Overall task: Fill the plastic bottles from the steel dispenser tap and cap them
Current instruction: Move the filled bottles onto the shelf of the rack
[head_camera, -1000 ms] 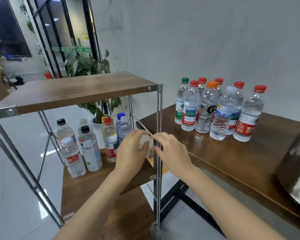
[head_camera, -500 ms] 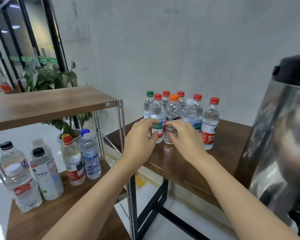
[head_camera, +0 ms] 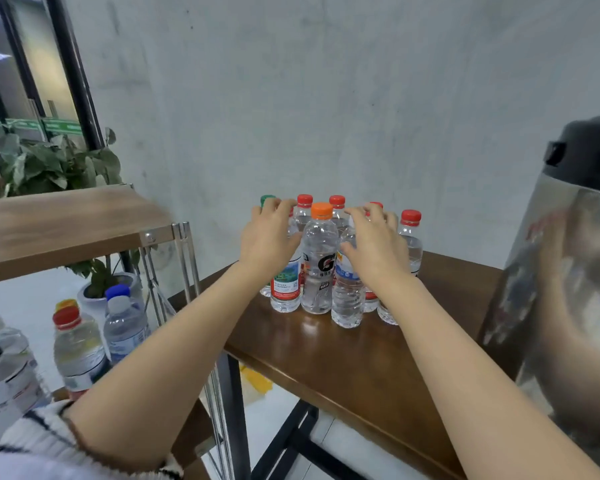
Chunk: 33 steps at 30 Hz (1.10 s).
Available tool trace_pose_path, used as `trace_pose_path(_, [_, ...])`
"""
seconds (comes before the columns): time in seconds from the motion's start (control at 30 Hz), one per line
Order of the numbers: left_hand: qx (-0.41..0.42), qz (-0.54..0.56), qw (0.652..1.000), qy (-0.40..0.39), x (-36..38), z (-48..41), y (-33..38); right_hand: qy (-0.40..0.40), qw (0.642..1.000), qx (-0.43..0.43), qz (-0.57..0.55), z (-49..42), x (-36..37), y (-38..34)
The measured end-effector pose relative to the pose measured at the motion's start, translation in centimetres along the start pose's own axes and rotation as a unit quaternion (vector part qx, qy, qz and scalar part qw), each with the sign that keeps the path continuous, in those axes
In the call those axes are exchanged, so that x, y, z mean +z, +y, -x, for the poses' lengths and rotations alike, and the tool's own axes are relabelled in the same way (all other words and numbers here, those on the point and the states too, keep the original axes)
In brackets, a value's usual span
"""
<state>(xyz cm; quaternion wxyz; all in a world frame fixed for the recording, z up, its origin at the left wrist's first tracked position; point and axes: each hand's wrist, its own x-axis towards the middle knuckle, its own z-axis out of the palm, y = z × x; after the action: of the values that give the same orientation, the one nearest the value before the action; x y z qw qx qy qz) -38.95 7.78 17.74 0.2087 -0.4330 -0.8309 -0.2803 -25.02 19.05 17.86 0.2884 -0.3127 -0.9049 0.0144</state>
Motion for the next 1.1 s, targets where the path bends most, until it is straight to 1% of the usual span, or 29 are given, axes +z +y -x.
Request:
trace_pose_path(0.23, [-0.031,-0.039,0.998,-0.040,2.5,-2.8,-0.9,-0.017,1.000,0.022,0.002,-1.3,2.0,0.8])
trace_pose_path(0.4, [-0.040,-0.036,0.998,-0.032,3.8,-2.8,-1.6,-0.015,0.999,0.033,-0.017,-1.7,3.3,1.2])
trace_pose_path(0.57, [-0.054,0.050,0.997,-0.017,4.6,-2.5,-2.2,-0.010,0.998,0.037,-0.043,-1.3,4.4,1.3])
trace_pose_path(0.67, [-0.069,0.117,0.991,-0.008,5.1,-2.1,-2.4,0.003,0.999,0.028,-0.046,-0.9,4.8,1.3])
trace_pose_path(0.77, [-0.064,0.164,0.984,0.009,5.3,-1.5,-2.1,0.018,0.998,0.024,-0.048,-0.6,5.0,1.2])
trace_pose_path(0.97, [-0.061,0.208,0.976,0.029,5.5,-0.1,-1.6,0.037,0.997,0.017,-0.067,0.3,5.0,1.0])
trace_pose_path(1.1, [-0.058,0.214,0.974,0.041,5.3,1.0,-1.2,0.047,0.996,0.008,-0.079,0.9,5.2,0.7])
